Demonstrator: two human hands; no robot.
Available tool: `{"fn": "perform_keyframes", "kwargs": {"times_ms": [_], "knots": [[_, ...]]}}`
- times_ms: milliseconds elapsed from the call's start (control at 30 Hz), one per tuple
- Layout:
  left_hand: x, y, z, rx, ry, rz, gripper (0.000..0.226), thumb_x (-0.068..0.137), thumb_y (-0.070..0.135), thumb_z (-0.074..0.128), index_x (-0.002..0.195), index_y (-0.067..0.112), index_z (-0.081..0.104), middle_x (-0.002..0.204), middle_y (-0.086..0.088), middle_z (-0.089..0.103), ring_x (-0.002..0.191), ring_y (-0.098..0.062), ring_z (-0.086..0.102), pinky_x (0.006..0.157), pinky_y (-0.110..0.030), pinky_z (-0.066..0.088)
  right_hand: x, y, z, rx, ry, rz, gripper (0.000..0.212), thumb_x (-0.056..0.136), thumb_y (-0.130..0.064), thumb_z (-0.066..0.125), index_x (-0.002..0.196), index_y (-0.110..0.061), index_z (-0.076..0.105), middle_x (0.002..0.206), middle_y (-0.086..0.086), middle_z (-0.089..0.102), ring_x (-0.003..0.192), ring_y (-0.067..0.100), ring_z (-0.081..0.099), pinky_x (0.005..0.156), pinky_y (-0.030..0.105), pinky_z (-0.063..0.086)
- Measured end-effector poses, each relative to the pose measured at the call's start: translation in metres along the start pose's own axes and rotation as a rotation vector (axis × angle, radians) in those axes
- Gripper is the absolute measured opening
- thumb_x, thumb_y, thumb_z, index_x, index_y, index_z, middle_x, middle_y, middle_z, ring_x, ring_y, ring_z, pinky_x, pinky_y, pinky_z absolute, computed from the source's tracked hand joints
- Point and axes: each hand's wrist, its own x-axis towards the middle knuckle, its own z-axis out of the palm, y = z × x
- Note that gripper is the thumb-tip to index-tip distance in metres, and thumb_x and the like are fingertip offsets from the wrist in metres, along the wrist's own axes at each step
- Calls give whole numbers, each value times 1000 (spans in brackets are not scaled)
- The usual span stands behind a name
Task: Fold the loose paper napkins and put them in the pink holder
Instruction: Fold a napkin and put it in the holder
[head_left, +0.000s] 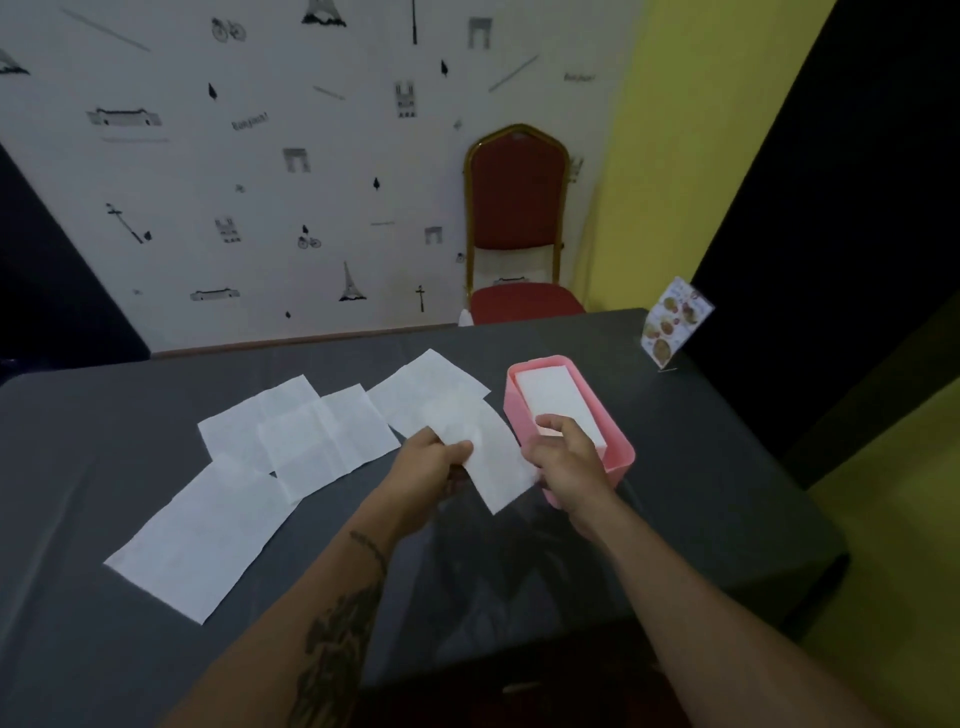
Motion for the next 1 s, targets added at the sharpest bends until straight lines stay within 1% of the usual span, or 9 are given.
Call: {"fn": "perform_keyframes", "kwargs": {"times_ms": [100, 267, 400, 533, 600, 733, 833, 933, 1000], "knots": [[1, 11, 15, 71, -116, 25, 26, 97, 17, 53, 123, 15, 52, 116, -8, 62, 104, -28, 62, 83, -34, 56, 7, -11, -22, -21, -21, 57, 41, 92, -18, 62, 127, -36, 51, 120, -2, 53, 104, 20, 55, 81, 35, 55], [15, 22, 49, 135, -140, 44, 32, 97, 20, 54, 129, 20, 51, 121, -3, 61, 107, -25, 61, 89, -39, 56, 23, -16, -56, 22, -75, 122, 44, 84, -11, 68, 117, -37, 55, 123, 2, 52, 107, 26, 54, 90, 47, 55], [39, 29, 81, 207, 56, 106, 29, 93, 15, 58, 122, 14, 56, 120, -6, 61, 101, -23, 61, 75, -32, 57, 43, -21, -75, 53, 28, 42, 41, 85, -3, 66, 116, -28, 55, 121, 4, 57, 100, 22, 59, 75, 39, 56], [62, 35, 111, 282, 243, 140, 37, 89, 11, 62, 124, 15, 52, 114, 0, 56, 104, -25, 60, 90, -41, 55, 65, -24, -86, -1, 100, -56, 39, 83, 4, 64, 111, -22, 55, 106, 4, 63, 94, 21, 62, 64, 30, 48], [73, 37, 123, 308, 336, 156, 41, 88, 10, 62, 126, 17, 50, 111, -1, 58, 99, -23, 60, 83, -37, 55, 79, -25, -89, -61, 107, -97, 37, 83, 6, 64, 108, -20, 55, 98, 3, 64, 88, 18, 62, 61, 27, 46], [91, 35, 134, 376, 420, 191, 44, 87, 7, 58, 128, 17, 49, 95, -2, 61, 84, -19, 60, 77, -34, 53, 109, -20, -90, -188, 93, -125, 33, 82, 4, 65, 103, -21, 55, 94, 4, 62, 84, 17, 61, 59, 26, 47], [102, 30, 139, 502, 429, 197, 44, 89, 9, 59, 131, 16, 47, 98, 1, 56, 80, -13, 56, 70, -26, 48, 125, -11, -90, -367, 74, -173, 37, 80, 3, 65, 105, -22, 55, 99, 1, 58, 81, 11, 56, 56, 21, 41], [106, 28, 140, 630, 443, 214, 39, 89, 11, 58, 127, 16, 50, 102, -2, 60, 75, -13, 57, 59, -21, 43, 131, -3, -90, -603, 66, -281, 40, 82, -6, 68, 113, -27, 56, 114, -5, 49, 98, 13, 53, 74, 27, 52], [106, 28, 139, 715, 450, 202, 36, 87, 9, 59, 122, 17, 53, 105, -4, 63, 77, -16, 59, 59, -22, 48, 130, 3, -90, -786, 70, -395, 38, 86, -16, 67, 121, -28, 57, 123, -7, 47, 111, 14, 47, 90, 33, 49]]}}
